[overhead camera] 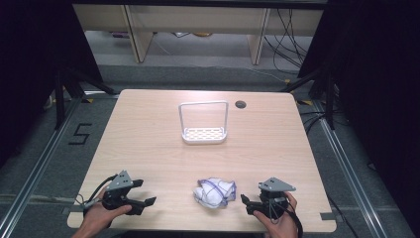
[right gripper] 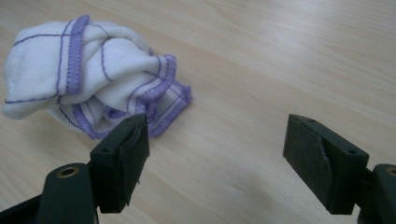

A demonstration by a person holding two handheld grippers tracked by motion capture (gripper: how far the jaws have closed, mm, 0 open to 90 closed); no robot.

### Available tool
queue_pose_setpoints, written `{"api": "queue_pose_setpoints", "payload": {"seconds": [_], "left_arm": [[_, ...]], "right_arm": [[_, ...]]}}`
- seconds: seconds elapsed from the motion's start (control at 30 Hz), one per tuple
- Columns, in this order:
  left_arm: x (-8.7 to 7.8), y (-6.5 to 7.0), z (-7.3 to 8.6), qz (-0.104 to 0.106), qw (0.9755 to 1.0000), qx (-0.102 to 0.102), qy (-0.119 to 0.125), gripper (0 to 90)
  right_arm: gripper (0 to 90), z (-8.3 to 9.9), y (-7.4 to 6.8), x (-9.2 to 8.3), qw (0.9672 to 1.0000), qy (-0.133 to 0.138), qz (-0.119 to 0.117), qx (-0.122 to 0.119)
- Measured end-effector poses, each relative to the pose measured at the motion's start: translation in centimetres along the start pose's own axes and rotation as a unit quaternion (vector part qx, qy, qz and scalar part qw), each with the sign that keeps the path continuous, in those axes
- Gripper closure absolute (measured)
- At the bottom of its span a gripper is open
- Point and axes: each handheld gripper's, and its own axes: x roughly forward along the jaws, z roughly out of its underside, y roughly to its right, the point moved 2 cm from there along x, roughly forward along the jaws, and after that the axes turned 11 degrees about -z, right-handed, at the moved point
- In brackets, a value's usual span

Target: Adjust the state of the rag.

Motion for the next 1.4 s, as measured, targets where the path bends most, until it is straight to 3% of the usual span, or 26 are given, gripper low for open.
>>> {"api": "queue_pose_setpoints", "payload": {"seconds": [0.1, 0.13, 0.17, 0.2, 0.43, 0.67, 0.73, 0.77, 0.93, 1.2, 1.4], "left_arm": [[-0.1, -0.1, 0.0, 0.000, 1.0000, -0.002, 0.001, 17.5], [-0.1, -0.3, 0.0, -0.001, 0.9999, 0.010, -0.007, 17.5], [-0.1, -0.3, 0.0, -0.001, 0.9999, 0.010, -0.007, 17.5], [-0.1, -0.1, -0.1, -0.003, 1.0000, -0.005, 0.004, 17.5], [-0.1, -0.1, -0.1, -0.004, 1.0000, -0.006, 0.003, 17.5], [-0.3, -0.1, -0.3, -0.003, 1.0000, -0.007, 0.005, 17.9], [-0.3, -0.1, -0.2, -0.004, 1.0000, -0.005, 0.003, 17.8], [-0.3, -0.1, -0.2, -0.004, 1.0000, -0.005, 0.003, 17.8], [-0.2, -0.2, -0.2, -0.007, 0.9999, -0.008, 0.004, 17.8], [-0.2, -0.2, -0.2, -0.004, 0.9999, -0.009, 0.004, 17.8], [-0.2, -0.2, -0.2, -0.004, 0.9999, -0.010, 0.002, 17.9]], "right_arm": [[26.0, -0.2, -0.1, 0.0, 0.9999, 0.002, -0.001, -0.012], [26.4, -0.3, -0.2, 0.0, 0.9999, 0.002, -0.003, -0.015], [26.4, -0.3, -0.2, 0.0, 0.9999, 0.002, -0.003, -0.015], [28.3, -0.5, -0.4, -0.1, 0.9999, 0.001, -0.008, -0.008], [35.3, -1.5, -1.1, -0.3, 0.9995, 0.005, -0.022, -0.023], [40.4, -3.4, -2.8, 0.2, 0.9972, 0.003, -0.045, -0.060], [42.5, -4.0, -3.3, 0.7, 0.9964, 0.004, -0.050, -0.069], [42.9, -4.3, -3.4, 1.0, 0.9948, 0.005, -0.052, -0.088], [46.7, -5.9, -4.5, 2.1, 0.9920, -0.002, -0.068, -0.106], [54.6, -8.1, -5.6, 4.7, 0.9876, -0.034, -0.095, -0.120], [56.0, -8.7, -6.0, 6.8, 0.9865, -0.052, -0.112, -0.108]]}}
